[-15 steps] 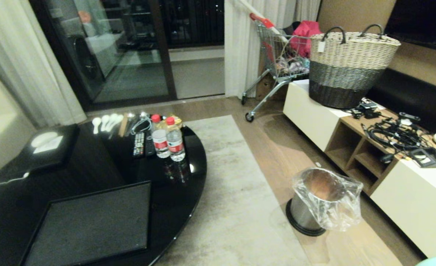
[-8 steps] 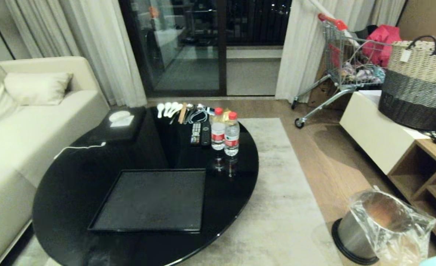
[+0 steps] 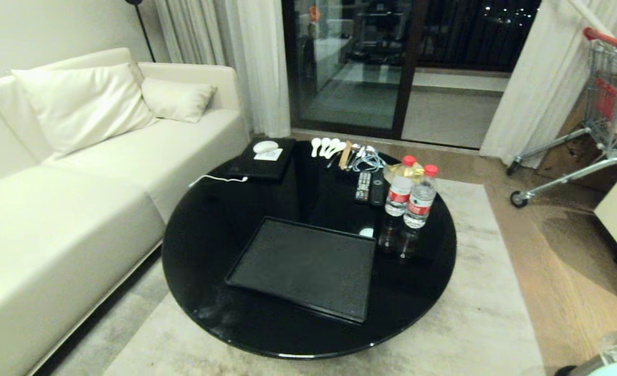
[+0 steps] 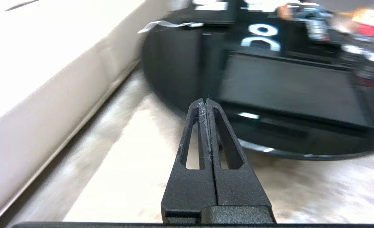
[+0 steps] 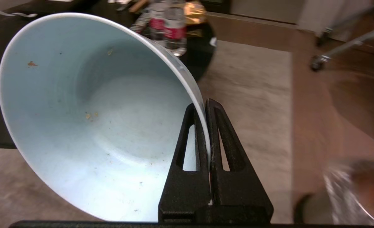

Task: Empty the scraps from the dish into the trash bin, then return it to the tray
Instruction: Put the bowl back to the table

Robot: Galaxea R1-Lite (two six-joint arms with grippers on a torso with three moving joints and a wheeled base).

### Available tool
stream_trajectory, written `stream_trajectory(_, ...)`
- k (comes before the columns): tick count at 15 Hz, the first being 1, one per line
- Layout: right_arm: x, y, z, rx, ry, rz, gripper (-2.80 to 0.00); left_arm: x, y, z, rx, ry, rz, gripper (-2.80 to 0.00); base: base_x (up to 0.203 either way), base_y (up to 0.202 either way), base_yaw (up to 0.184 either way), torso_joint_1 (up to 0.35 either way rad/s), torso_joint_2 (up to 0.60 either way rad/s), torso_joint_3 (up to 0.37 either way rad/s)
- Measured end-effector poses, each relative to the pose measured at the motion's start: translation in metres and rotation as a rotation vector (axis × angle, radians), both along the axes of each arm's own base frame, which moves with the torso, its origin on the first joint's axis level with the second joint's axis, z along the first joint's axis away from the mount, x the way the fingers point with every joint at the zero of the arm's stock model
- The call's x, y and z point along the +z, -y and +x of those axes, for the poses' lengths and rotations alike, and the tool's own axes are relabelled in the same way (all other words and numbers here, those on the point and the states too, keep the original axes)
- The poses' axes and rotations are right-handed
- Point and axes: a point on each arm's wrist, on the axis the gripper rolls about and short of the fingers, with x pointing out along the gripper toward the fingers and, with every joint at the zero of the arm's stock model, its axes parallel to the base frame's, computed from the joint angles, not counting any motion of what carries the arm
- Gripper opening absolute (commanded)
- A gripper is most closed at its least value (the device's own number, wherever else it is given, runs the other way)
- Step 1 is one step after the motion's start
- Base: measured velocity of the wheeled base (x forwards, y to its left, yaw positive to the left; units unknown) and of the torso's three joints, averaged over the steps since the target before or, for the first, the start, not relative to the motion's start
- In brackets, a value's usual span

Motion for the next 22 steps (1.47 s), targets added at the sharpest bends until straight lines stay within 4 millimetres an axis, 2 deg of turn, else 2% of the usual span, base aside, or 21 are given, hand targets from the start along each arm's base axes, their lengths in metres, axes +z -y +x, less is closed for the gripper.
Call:
stream_trajectory(3,0.0000,0.0000,0.0000,0.001,0.000,0.000,-2.80,0.0000,0.0000,0.0000,0.000,0.000,0.000,-2.80,0.001,-0.005,0.115,0.002,0.00,0.003)
stream_trajectory(22,0.0000,0.0000,0.0000,0.001,0.000,-0.001,-2.80,0.0000,0.0000,0.0000,0.000,0.000,0.001,-2.80,0.000,0.000,0.000,0.000,0.00,0.000)
